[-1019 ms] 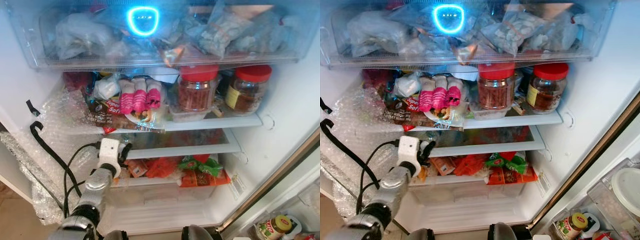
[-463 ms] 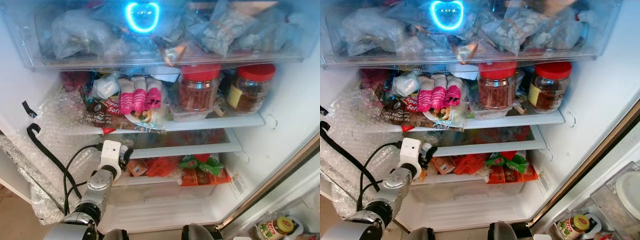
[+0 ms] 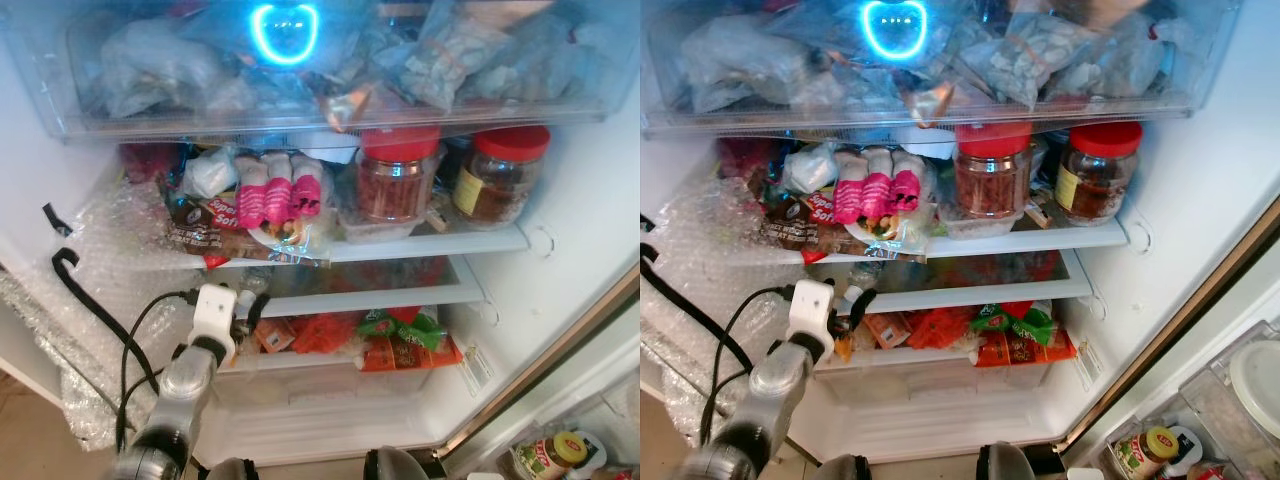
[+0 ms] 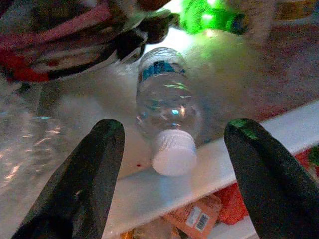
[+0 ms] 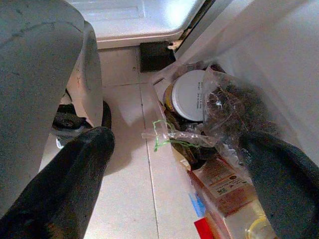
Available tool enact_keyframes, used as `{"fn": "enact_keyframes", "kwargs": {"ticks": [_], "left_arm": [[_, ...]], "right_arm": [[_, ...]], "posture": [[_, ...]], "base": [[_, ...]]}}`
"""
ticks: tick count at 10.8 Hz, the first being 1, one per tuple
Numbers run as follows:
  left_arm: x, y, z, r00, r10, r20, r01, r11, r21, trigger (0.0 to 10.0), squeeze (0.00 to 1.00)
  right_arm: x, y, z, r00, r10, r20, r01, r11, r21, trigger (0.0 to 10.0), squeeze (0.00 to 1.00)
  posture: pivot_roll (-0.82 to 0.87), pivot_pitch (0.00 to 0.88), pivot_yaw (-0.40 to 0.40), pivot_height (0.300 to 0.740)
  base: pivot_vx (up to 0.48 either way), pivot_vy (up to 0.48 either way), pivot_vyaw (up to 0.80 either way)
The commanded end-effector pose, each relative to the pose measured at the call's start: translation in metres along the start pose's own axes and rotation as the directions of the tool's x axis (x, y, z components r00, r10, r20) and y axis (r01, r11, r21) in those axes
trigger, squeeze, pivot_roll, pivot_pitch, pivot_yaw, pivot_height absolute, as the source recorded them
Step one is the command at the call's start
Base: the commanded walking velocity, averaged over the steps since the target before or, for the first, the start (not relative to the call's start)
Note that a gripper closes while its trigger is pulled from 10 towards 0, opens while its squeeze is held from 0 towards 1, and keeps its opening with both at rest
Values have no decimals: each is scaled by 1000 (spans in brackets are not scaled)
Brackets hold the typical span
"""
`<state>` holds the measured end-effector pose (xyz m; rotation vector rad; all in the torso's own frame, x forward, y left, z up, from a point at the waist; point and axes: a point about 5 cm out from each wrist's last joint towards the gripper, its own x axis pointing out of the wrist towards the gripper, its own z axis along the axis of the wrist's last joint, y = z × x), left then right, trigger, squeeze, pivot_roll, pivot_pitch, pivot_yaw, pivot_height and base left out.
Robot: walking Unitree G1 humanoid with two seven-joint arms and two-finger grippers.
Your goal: Restocking fridge
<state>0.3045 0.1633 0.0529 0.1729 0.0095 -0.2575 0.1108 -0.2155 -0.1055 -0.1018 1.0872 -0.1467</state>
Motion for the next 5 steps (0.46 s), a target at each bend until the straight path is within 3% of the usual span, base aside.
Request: {"fn": "enact_keyframes", "kwargs": {"ticks": [1, 2, 5], "left_arm": [[-3, 1, 6, 999, -17, 39, 15, 999, 43, 10000, 0], [-12, -1, 13, 995, -44, 89, 34, 993, 110, 10000, 0], [-35, -2, 24, 991, -14, 134, -1, 993, 115, 10000, 0]], "right_arm": [[0, 4, 1, 1000, 12, 2, -12, 1000, 9, 10000, 0], [0, 3, 0, 1000, 12, 2, -12, 1000, 7, 10000, 0], [0, 2, -1, 1000, 8, -1, -8, 1000, 4, 10000, 0]], "posture": [[-113, 0, -2, 642], [-108, 0, -4, 642], [-106, 0, -4, 642]], "base": [[0, 0, 0], [0, 0, 0], [0, 0, 0]]}}
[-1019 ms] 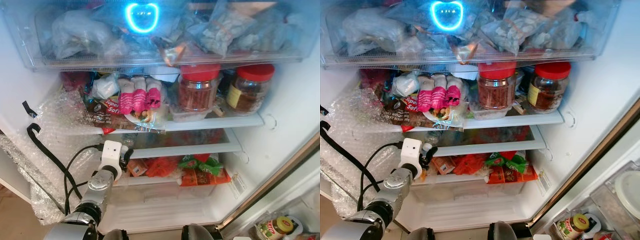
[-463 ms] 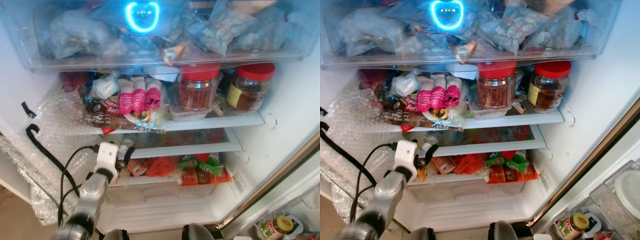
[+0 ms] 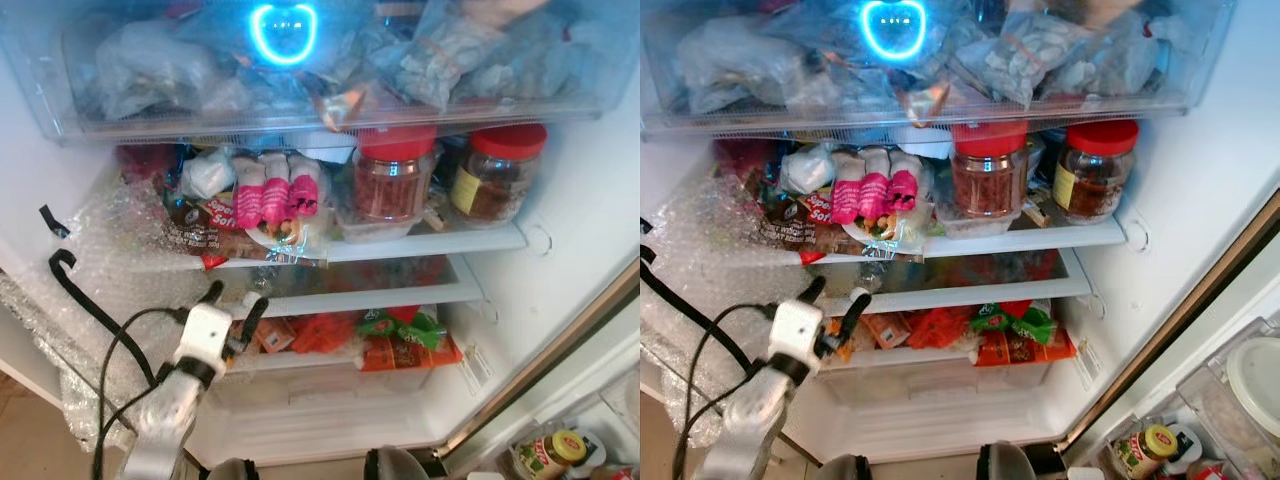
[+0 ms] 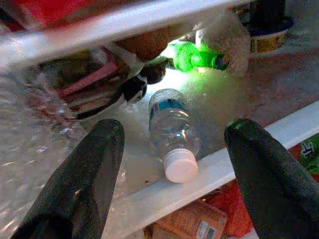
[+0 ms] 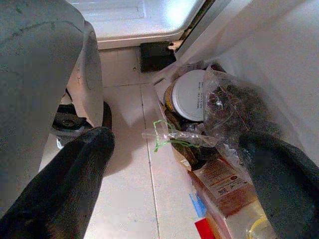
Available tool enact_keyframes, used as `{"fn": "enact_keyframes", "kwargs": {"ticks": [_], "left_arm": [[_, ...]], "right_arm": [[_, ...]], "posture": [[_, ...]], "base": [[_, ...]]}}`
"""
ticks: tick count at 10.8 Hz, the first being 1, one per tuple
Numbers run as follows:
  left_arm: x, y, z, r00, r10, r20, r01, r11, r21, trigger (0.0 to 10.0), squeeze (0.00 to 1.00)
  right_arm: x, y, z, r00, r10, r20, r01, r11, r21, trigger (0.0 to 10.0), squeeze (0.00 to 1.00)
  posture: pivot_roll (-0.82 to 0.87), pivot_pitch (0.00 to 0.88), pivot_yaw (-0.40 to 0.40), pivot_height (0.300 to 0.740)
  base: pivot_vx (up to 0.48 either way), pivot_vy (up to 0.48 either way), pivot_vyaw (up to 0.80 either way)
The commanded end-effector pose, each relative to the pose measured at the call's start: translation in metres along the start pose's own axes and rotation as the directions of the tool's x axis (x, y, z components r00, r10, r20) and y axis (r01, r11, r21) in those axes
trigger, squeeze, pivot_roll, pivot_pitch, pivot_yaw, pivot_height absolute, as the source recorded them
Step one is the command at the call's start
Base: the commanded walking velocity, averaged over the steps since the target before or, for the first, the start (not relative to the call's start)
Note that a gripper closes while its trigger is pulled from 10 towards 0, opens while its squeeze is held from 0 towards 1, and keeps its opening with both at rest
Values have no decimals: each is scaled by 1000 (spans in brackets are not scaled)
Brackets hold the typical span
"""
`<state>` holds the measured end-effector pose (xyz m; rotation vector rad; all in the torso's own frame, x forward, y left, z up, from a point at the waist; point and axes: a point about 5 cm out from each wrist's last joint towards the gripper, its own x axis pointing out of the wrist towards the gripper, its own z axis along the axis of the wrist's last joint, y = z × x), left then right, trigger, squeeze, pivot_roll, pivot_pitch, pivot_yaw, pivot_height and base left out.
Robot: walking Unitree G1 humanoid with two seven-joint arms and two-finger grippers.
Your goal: Restocking fridge
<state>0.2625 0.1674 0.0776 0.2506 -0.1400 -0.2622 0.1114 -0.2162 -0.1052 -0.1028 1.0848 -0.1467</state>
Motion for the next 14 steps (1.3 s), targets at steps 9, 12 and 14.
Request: {"fn": "enact_keyframes", "kwargs": {"ticks": [9, 12, 14], "left_arm": [[-23, 1, 5, 994, 32, -106, -36, 999, -38, 10000, 0], [-27, 9, -1, 986, 95, -139, -103, 993, -56, 10000, 0], [-30, 12, -3, 981, 124, -151, -135, 989, -65, 10000, 0]], "right_arm": [[-2, 2, -7, 1000, 5, -17, -5, 1000, -7, 10000, 0], [-2, 1, -10, 1000, 6, -28, -7, 1000, -16, 10000, 0], [-2, 0, -11, 1000, 8, -30, -9, 1000, -26, 10000, 0]], "posture": [[-107, 0, 2, 642], [-97, 0, -5, 642], [-89, 0, -12, 642]], "base": [[-91, 0, 0], [-324, 0, 0], [-349, 0, 0]]}}
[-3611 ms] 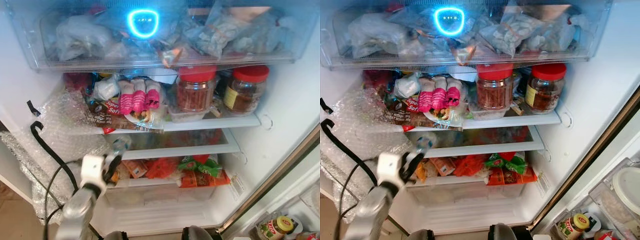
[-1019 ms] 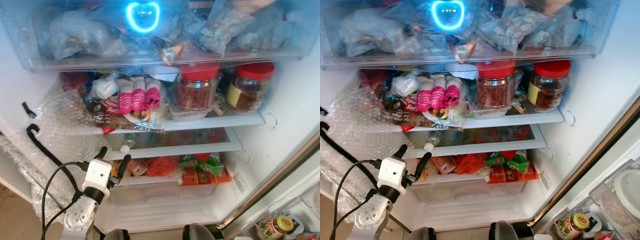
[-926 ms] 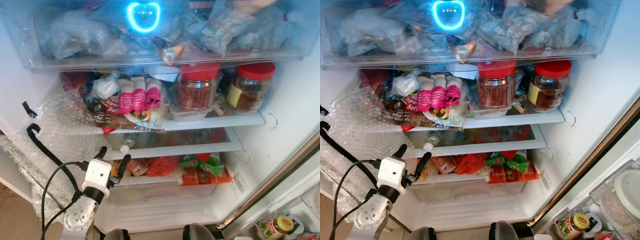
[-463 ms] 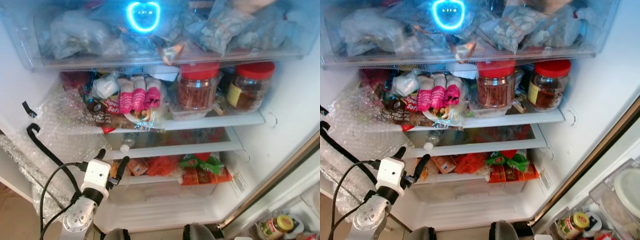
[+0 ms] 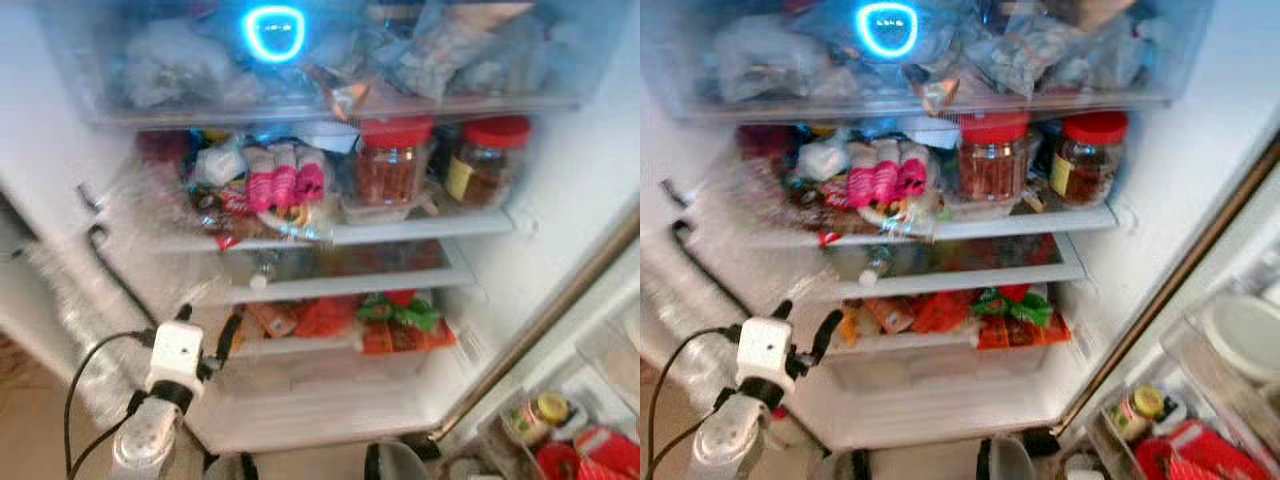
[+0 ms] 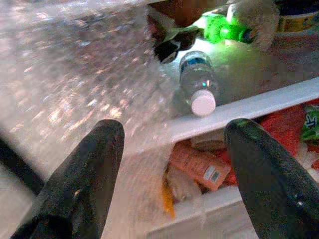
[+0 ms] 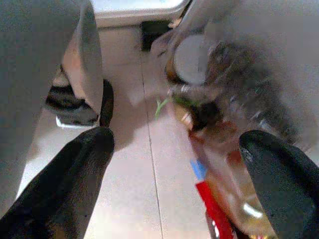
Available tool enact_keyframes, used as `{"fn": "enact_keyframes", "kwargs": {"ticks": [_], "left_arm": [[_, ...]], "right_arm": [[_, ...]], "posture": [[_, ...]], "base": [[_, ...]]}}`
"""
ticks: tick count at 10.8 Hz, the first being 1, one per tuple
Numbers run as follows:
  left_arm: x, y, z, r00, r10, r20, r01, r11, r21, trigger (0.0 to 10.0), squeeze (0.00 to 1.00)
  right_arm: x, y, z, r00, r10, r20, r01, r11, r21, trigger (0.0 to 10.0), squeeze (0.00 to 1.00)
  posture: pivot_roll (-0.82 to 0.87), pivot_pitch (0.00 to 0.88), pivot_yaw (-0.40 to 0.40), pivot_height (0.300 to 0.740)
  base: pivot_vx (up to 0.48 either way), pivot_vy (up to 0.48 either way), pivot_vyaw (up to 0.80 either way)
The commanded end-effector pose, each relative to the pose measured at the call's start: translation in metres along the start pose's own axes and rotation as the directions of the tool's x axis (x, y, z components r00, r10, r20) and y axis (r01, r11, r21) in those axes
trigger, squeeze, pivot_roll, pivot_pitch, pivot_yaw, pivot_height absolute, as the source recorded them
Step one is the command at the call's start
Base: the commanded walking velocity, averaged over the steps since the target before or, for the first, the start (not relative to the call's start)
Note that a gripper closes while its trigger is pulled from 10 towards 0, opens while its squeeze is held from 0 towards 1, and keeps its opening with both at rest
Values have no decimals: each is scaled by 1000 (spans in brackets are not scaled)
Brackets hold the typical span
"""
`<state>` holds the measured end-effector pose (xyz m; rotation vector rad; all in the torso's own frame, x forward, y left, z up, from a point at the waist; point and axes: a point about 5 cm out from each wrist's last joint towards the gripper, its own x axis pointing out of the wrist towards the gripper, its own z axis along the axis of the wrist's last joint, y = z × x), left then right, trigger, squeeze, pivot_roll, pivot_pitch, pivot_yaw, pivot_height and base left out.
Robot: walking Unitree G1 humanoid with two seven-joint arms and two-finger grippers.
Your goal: Restocking fridge
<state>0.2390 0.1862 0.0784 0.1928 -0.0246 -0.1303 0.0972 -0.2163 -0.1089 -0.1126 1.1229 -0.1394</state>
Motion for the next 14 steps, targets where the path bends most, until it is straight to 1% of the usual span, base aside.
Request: {"fn": "enact_keyframes", "kwargs": {"ticks": [1, 7, 8, 9, 10, 11, 12, 13, 14], "left_arm": [[-3, 0, -4, 1000, 11, -25, -11, 1000, -12, 10000, 0], [-3, 0, -6, 999, 13, -30, -13, 1000, -20, 10000, 0], [-9, 14, -18, 993, 83, -89, -88, 995, -50, 10000, 0], [-13, 18, -25, 986, 116, -124, -125, 990, -70, 10000, 0], [-13, 17, -31, 981, 121, -154, -134, 988, -74, 10000, 0], [-9, 19, -46, 964, 138, -227, -158, 985, -74, 10000, 0], [-6, 20, -62, 939, 144, -311, -180, 980, -89, 10000, 0], [-6, 19, -75, 912, 129, -389, -177, 980, -91, 10000, 0], [-4, 18, -90, 876, 111, -469, -165, 983, -76, 10000, 0]], "right_arm": [[1, 0, 3, 1000, 7, 7, -7, 1000, -16, 10000, 0], [1, 0, 4, 1000, 12, 11, -12, 1000, -18, 10000, 0], [1, -1, 3, 1000, 17, 6, -17, 1000, -17, 10000, 0], [0, -1, 2, 1000, 19, 5, -19, 1000, -15, 10000, 0], [0, -1, 3, 1000, 20, 6, -19, 1000, -15, 10000, 0], [1, -1, 3, 1000, 21, 7, -21, 1000, -16, 10000, 0], [1, -1, 4, 1000, 22, 8, -21, 1000, -19, 10000, 0], [1, -1, 4, 1000, 21, 8, -21, 1000, -19, 10000, 0], [1, 0, 4, 1000, 19, 8, -19, 1000, -10, 10000, 0]], "posture": [[-88, 0, -15, 642], [-94, 0, -13, 642], [-95, 0, -19, 642], [-98, 0, -21, 642], [-97, 0, -26, 642], [-99, 0, -30, 642], [-103, 0, -30, 642], [-104, 0, -31, 642], [-112, 0, -25, 642]], "base": [[-345, 0, 0], [-344, 0, 0], [-349, 0, 0], [-349, 0, 0], [-330, 0, 0], [0, 0, 0], [0, 0, 0], [0, 0, 0], [0, 0, 0]]}}
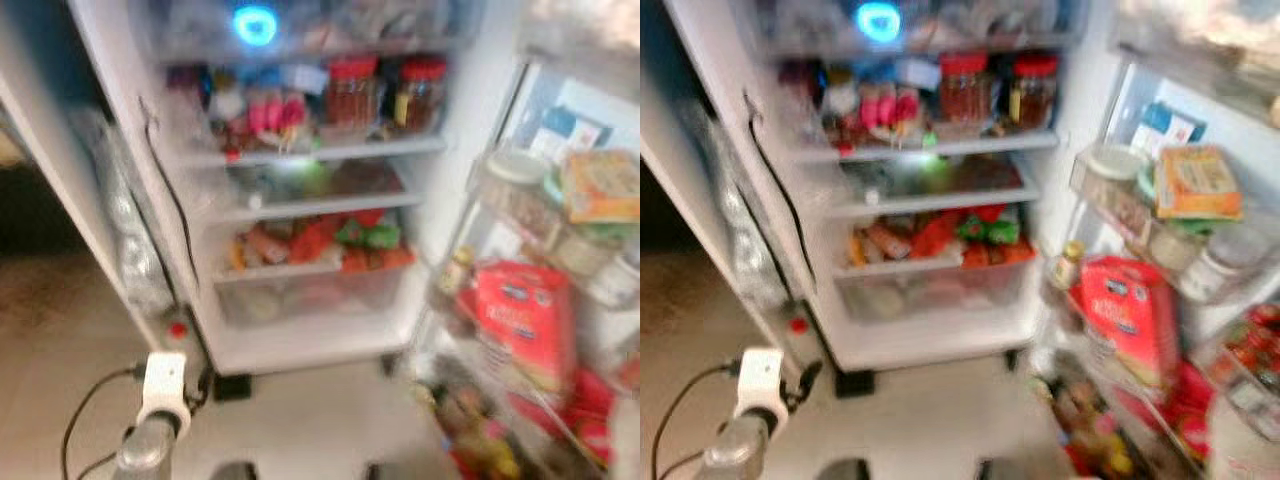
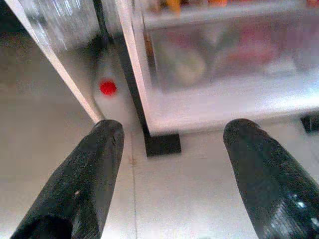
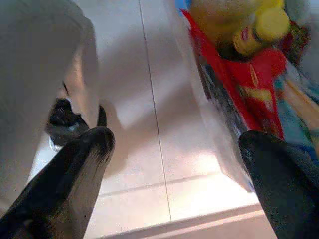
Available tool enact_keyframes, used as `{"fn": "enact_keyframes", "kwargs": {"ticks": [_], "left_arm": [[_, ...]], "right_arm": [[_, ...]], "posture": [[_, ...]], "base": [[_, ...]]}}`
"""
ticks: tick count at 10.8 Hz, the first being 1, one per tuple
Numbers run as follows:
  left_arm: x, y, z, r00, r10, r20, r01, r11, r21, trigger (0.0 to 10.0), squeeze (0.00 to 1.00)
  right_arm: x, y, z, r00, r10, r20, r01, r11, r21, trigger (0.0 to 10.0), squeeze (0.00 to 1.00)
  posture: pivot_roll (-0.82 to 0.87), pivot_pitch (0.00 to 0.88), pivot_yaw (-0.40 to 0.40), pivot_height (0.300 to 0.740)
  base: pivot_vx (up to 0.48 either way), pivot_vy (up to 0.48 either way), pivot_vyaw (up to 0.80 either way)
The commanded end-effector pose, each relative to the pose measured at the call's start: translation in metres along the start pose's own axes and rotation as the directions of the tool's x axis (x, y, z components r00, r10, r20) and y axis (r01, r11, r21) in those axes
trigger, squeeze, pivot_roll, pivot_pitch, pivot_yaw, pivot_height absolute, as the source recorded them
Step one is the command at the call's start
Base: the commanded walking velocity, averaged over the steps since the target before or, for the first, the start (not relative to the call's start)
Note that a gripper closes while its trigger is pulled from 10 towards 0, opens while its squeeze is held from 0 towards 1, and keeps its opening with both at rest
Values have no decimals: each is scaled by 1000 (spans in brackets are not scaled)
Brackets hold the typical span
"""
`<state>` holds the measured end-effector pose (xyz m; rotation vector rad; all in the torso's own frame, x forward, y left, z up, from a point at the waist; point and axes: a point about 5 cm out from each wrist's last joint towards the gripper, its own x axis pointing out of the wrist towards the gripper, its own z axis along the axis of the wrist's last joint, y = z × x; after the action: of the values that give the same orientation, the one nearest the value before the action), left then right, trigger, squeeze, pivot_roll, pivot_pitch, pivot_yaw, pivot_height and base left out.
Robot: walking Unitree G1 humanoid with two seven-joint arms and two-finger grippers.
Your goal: Restocking fridge
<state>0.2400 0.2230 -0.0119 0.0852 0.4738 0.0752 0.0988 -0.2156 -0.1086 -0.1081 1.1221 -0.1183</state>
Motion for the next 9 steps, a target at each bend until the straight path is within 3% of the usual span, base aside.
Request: {"fn": "enact_keyframes", "kwargs": {"ticks": [1, 2, 4, 6, 9], "left_arm": [[5, -1, -5, 998, 9, -62, -10, 1000, -6, 10000, 0], [8, 2, -16, 991, 21, -135, -16, 999, 34, 10000, 0], [1, 5, -44, 959, 48, -280, -51, 999, -4, 10000, 0], [-9, 7, -63, 926, 83, -368, -106, 993, -42, 10000, 0], [-12, 5, -70, 913, 86, -399, -112, 993, -42, 10000, 0]], "right_arm": [[1, 0, 3, 1000, -7, 9, 7, 1000, 13, 10000, 0], [1, 1, 3, 1000, -15, 13, 15, 999, 30, 10000, 0], [1, 2, 5, 1000, -16, 16, 15, 999, 32, 10000, 0], [1, 3, 3, 1000, -26, 14, 25, 998, 60, 10000, 0], [1, 3, 3, 1000, -24, 9, 23, 998, 62, 10000, 0]], "posture": [[-120, 0, -16, 642], [-132, 0, -14, 642], [-120, 0, -25, 642], [-143, 0, -6, 642], [-126, 0, -13, 642]], "base": [[0, 0, 0], [0, 0, 0], [0, 0, 0], [0, 0, 0], [0, 206, 0]]}}
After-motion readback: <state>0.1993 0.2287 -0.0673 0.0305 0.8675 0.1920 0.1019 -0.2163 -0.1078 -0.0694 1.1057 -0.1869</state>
